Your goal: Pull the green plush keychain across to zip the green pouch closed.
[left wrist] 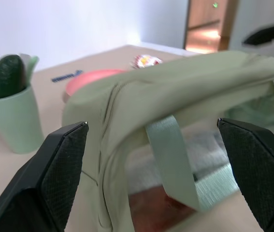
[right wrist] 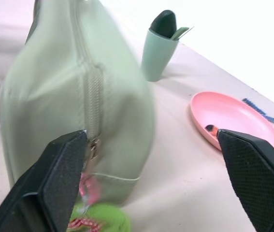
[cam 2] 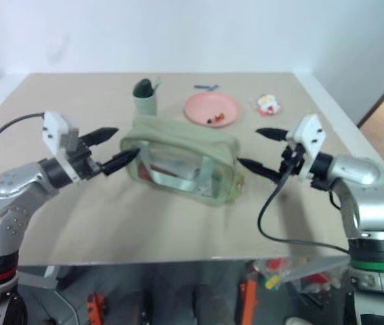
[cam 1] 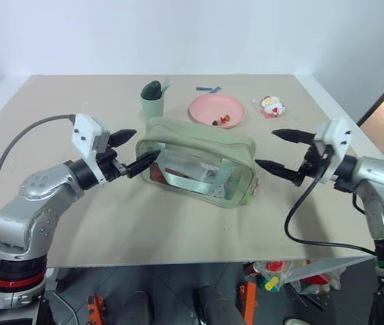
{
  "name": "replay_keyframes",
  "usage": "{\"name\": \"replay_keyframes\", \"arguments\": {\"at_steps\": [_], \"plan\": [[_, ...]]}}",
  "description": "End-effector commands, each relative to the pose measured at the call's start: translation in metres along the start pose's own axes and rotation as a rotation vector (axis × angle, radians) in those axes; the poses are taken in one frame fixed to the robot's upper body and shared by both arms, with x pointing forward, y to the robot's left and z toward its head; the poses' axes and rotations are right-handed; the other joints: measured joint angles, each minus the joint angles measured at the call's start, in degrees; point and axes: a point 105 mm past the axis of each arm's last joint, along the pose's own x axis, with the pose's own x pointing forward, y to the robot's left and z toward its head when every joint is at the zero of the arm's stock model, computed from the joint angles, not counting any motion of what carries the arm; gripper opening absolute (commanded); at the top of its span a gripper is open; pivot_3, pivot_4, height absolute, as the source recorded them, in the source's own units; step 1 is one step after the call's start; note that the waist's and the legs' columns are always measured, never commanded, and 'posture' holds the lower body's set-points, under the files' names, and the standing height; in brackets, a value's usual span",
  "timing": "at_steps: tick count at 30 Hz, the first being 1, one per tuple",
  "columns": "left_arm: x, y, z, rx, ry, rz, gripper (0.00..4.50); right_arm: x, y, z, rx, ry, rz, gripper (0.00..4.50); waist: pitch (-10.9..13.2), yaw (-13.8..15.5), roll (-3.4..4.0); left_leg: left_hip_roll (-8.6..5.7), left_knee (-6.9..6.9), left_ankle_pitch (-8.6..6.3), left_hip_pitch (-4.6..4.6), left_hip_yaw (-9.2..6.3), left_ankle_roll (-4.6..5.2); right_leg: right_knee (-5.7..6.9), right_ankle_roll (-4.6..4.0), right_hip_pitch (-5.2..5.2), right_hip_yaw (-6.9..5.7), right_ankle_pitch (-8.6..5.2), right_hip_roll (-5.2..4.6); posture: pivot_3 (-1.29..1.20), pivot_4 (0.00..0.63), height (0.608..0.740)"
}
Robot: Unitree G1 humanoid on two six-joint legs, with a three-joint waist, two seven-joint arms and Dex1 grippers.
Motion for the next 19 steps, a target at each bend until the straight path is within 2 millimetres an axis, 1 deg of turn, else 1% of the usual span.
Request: {"name": "replay_keyframes", "arguments": {"at_steps": [1,2,5,7,9,11,14,16,19], "plan": [[0.0,-0.006,0.006,0.031,-0.021,-0.031,4.5,-0.005,-0.006,0.011,-0.047,-0.003,-0.028,4.48,0.0,0.0,0.0,0.0,0.01,0.0,0.0,0.0,0.0,0.0,0.0,0.0,0.0,0.0,0.0,0.0,0.15,0.74],[0.001,-0.009,0.006,0.035,-0.024,-0.036,4.5,-0.004,-0.006,0.014,-0.038,-0.017,-0.028,4.48,0.0,0.0,0.0,0.0,0.01,0.0,0.0,-0.01,0.0,0.0,-0.01,0.0,-0.01,0.0,0.0,0.0,0.15,0.74],[-0.001,-0.01,0.008,0.022,-0.044,-0.03,4.5,-0.006,-0.006,0.032,0.049,-0.081,-0.037,4.48,0.0,-0.01,0.0,0.0,0.01,0.0,0.0,0.0,0.0,0.01,-0.01,-0.01,0.01,0.0,0.0,0.0,0.15,0.74],[-0.005,-0.007,0.009,0.017,-0.051,-0.008,4.5,-0.006,-0.002,0.044,0.089,-0.119,-0.027,4.48,0.0,-0.01,0.0,0.01,0.0,0.0,-0.03,-0.01,0.0,0.01,0.0,-0.03,0.01,0.0,0.0,0.0,0.15,0.74],[-0.012,-0.004,0.009,0.032,-0.052,0.025,4.5,-0.008,0.005,0.048,0.14,-0.127,-0.012,4.48,0.0,-0.01,0.0,0.03,-0.02,-0.02,-0.04,-0.03,0.02,0.01,0.01,-0.04,-0.01,-0.01,0.01,0.0,0.15,0.74],[-0.018,-0.002,0.007,0.056,-0.03,0.06,4.5,-0.009,0.015,0.044,0.172,-0.107,0.003,4.48,-0.01,0.08,-0.01,0.06,-0.04,-0.05,-0.05,-0.05,0.07,0.0,0.0,-0.04,-0.05,-0.05,0.02,0.0,0.15,0.74],[-0.028,0.001,-0.007,0.05,0.03,0.117,4.5,-0.011,0.034,0.034,0.208,-0.077,0.012,4.48,-0.01,0.48,-0.02,0.05,-0.05,-0.07,-0.08,-0.14,0.08,0.0,-0.03,-0.03,-0.15,-0.13,0.01,0.0,0.15,0.74],[-0.036,0.003,-0.012,0.059,0.042,0.158,4.5,-0.013,0.045,0.024,0.224,-0.05,-0.012,4.48,-0.01,0.53,-0.02,0.04,-0.07,-0.07,-0.09,-0.14,0.08,-0.01,-0.03,-0.04,-0.14,-0.15,-0.01,0.0,0.15,0.74],[-0.045,0.005,-0.022,0.053,0.064,0.201,4.5,-0.015,0.054,0.014,0.232,-0.033,-0.052,4.48,-0.02,0.49,-0.02,0.06,-0.05,-0.08,-0.06,-0.1,0.07,0.0,-0.04,-0.02,-0.1,-0.17,-0.01,0.0,0.15,0.74]]}}
